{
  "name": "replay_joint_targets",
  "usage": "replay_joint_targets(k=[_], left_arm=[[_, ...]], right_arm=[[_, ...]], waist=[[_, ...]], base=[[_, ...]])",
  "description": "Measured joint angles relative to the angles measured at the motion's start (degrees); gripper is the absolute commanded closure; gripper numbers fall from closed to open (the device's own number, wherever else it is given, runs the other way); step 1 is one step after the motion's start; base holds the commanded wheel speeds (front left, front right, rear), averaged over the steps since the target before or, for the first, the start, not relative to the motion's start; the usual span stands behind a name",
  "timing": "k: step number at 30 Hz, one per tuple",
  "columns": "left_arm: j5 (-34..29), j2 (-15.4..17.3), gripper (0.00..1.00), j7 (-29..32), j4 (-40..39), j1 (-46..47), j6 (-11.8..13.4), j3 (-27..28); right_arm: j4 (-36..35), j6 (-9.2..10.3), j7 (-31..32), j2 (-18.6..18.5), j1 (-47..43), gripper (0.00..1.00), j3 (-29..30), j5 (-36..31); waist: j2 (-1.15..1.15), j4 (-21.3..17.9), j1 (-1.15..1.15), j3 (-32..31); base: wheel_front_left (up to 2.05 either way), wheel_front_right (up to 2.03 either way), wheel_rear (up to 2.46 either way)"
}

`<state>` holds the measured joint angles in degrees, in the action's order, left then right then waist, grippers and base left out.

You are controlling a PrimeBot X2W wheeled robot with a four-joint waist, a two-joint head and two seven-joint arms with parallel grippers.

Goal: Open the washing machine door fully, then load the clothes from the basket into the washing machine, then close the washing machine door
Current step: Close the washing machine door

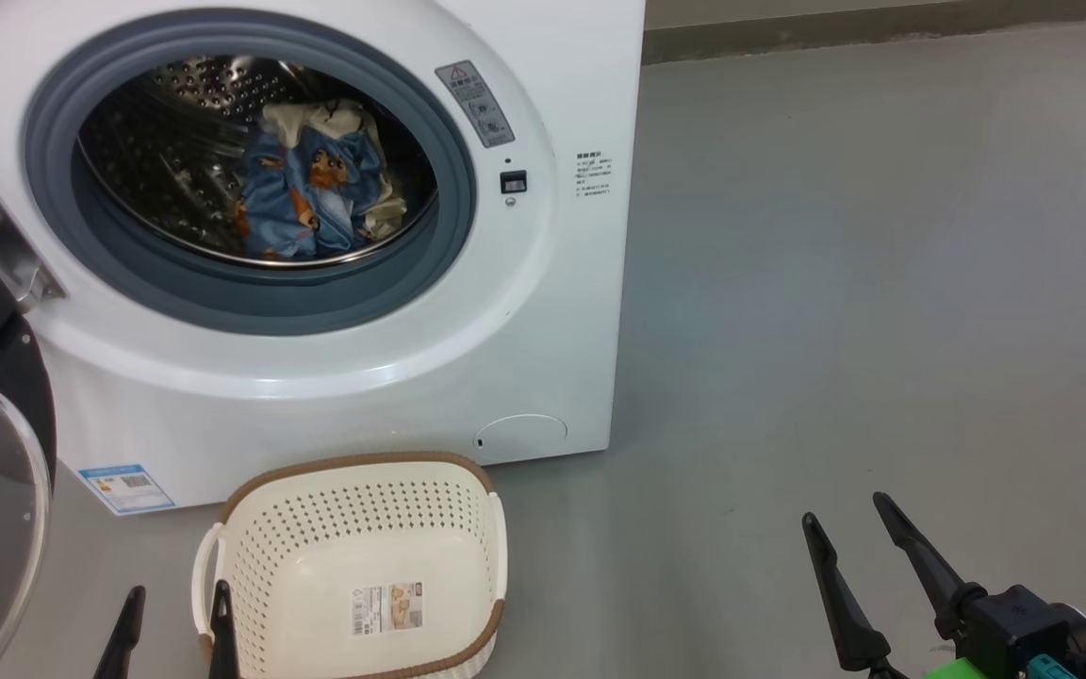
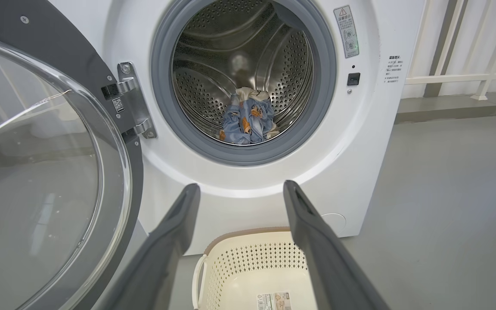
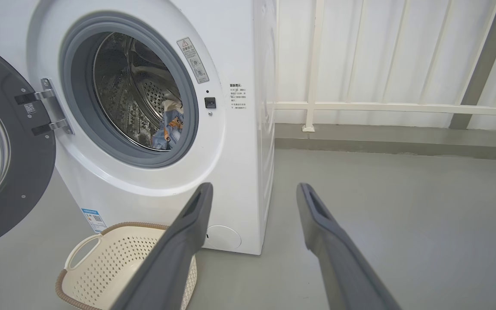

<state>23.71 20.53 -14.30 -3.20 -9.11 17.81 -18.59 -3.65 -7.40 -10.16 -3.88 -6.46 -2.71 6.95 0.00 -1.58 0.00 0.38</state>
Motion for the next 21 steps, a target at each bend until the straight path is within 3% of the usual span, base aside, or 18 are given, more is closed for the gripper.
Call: replay_joint_targets(k=[21], left_arm=[[-1.3, -0.8, 0.0, 0.0, 0.3, 0.0, -0.9, 1.1]], right_arm=[[0.3, 0.0, 0.0, 0.2, 0.0, 0.0, 0.3, 0.0]], waist=[[0.0, -0.1, 0.0, 0.2]], base=[[0.0, 0.0, 0.0]])
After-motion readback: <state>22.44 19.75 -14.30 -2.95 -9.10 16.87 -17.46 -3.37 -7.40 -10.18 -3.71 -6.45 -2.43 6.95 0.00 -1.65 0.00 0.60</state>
